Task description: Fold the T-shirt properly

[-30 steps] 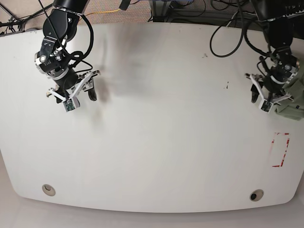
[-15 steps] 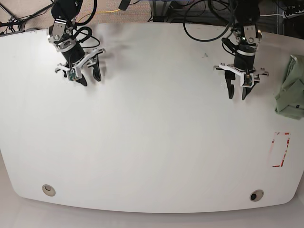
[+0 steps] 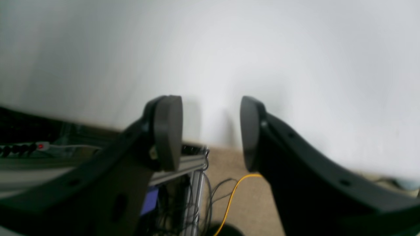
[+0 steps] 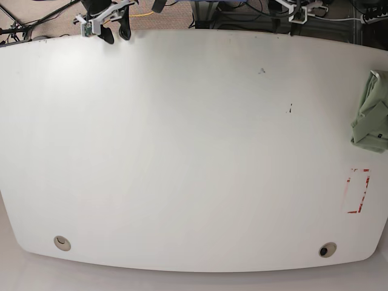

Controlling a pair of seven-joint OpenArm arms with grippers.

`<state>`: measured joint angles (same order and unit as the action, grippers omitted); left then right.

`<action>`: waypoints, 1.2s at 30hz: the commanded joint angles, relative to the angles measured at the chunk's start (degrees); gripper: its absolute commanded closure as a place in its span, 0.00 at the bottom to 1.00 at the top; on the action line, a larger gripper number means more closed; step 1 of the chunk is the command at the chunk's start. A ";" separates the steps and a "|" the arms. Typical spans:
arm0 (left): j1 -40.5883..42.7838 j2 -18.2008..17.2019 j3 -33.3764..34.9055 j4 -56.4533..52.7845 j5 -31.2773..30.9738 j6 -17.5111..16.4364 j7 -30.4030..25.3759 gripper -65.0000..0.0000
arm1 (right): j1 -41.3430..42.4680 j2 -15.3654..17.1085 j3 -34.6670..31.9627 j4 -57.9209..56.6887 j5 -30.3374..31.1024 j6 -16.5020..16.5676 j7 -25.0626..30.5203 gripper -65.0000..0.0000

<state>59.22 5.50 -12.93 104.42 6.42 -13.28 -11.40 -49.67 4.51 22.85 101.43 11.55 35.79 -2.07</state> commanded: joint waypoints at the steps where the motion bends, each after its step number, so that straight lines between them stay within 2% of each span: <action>1: 4.03 -0.35 -0.04 -0.11 -0.48 -0.04 -1.39 0.63 | -4.35 0.28 0.31 0.77 3.17 0.39 1.49 0.59; 7: 5.44 -4.84 1.90 -11.01 -0.48 0.14 -1.39 0.63 | -9.63 -2.71 0.14 -4.94 4.05 0.56 3.16 0.59; 11: -0.54 -6.77 3.30 -22.62 -0.48 0.14 -1.48 0.63 | -9.54 -3.06 -0.48 -14.17 3.97 0.56 7.56 0.59; 18: -13.46 -8.62 3.30 -45.56 -0.48 0.14 -1.57 0.63 | -2.42 -3.06 -2.59 -30.44 -0.87 0.39 9.85 0.59; 26: -22.61 -8.88 3.48 -59.01 -0.22 0.14 -1.13 0.63 | 7.43 -2.89 -2.76 -45.30 -1.84 0.30 9.85 0.59; 30: -29.55 -8.88 3.48 -70.09 -0.13 0.14 -0.78 0.63 | 13.05 -1.48 -2.59 -53.12 -6.14 0.03 9.85 0.59; 32: -35.53 -9.85 3.48 -78.71 -0.13 0.75 -0.25 0.63 | 16.40 -1.13 -2.59 -57.16 -8.78 -2.34 9.85 0.59; 36: -42.30 -10.82 3.48 -88.73 -0.13 6.64 -0.69 0.63 | 20.44 -0.07 -4.26 -61.12 -13.62 -7.70 9.76 0.59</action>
<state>17.89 -4.38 -9.37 18.13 6.44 -8.69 -11.51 -30.02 3.49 19.77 42.41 0.21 30.20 7.27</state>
